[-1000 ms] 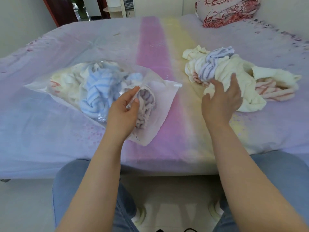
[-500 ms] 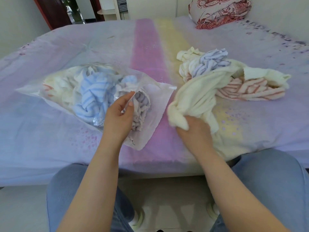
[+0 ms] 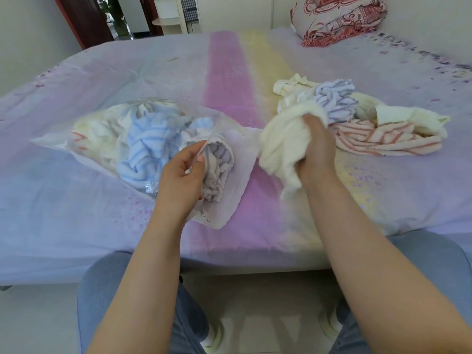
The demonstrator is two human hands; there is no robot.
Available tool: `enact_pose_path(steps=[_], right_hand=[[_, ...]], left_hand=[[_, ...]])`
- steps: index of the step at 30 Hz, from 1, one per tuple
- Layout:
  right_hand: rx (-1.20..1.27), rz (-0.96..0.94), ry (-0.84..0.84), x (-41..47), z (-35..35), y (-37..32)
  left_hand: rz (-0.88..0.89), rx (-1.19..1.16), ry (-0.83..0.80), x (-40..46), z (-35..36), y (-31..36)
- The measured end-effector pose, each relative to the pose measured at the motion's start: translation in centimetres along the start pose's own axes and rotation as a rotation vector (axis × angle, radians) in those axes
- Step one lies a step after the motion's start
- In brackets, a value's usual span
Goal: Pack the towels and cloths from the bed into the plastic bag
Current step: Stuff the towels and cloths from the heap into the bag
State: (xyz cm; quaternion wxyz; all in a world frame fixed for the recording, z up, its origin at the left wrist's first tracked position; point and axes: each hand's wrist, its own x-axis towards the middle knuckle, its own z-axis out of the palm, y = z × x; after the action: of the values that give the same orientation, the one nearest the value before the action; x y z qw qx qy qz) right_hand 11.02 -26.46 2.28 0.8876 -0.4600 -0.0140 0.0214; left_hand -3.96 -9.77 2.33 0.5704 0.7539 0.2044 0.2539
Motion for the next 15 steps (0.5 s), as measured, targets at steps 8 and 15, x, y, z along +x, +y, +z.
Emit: enact_pose_path(steps=[8, 15], right_hand=[[-1.430, 0.097, -0.075, 7.4, -4.0, 5.0], [-1.191, 0.250, -0.593, 7.0, -5.7, 3.8]], left_hand=[[-0.002, 0.025, 0.023, -0.2, -0.4, 0.5], [0.036, 0.057, 0.077, -0.4, 0.1, 0.9]])
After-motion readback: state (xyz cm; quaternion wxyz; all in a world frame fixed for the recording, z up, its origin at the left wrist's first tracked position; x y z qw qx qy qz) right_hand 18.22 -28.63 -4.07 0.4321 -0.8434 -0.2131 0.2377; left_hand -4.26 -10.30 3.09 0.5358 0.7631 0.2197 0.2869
